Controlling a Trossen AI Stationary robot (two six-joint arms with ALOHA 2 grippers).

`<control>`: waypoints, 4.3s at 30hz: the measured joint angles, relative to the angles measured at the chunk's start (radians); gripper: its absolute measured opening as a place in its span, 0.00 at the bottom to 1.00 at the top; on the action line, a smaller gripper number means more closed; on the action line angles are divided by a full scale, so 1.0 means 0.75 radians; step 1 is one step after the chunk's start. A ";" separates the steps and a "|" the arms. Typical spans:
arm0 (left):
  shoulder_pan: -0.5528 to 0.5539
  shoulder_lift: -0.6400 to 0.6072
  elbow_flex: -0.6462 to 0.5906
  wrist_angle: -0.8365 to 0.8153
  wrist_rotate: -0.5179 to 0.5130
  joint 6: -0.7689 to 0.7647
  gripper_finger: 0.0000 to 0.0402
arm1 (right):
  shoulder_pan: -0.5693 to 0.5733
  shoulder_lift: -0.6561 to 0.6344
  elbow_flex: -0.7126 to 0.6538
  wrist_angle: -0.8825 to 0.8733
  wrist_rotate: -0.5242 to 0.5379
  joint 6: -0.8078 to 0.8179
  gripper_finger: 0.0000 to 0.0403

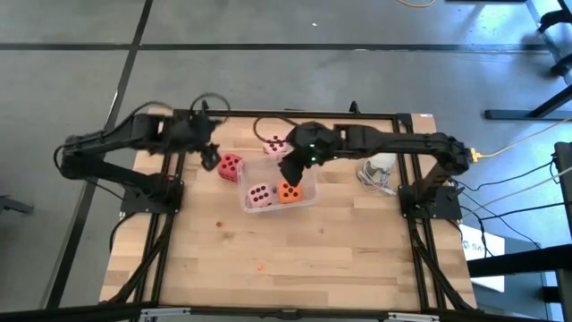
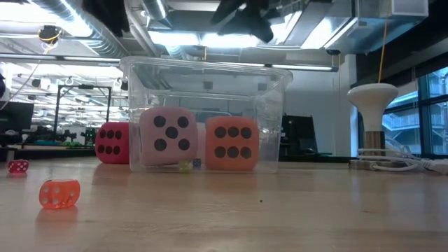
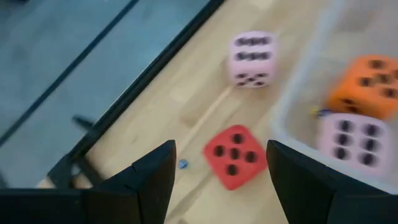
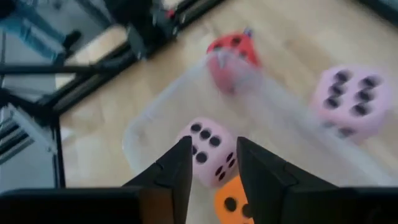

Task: Pick & Place Dice
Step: Put the small blue dice into the transparent bin

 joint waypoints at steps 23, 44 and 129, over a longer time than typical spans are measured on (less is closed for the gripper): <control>1.080 0.404 -0.561 0.423 0.622 0.494 0.60 | 0.258 -0.269 -0.001 -0.338 0.484 0.077 0.28; 0.950 0.777 -0.602 0.651 0.632 0.220 0.60 | 0.306 -0.268 -0.001 -0.339 0.477 0.216 0.28; 0.983 0.319 -0.609 0.599 0.938 0.469 0.02 | 0.346 -0.267 -0.001 -0.334 0.427 0.278 0.28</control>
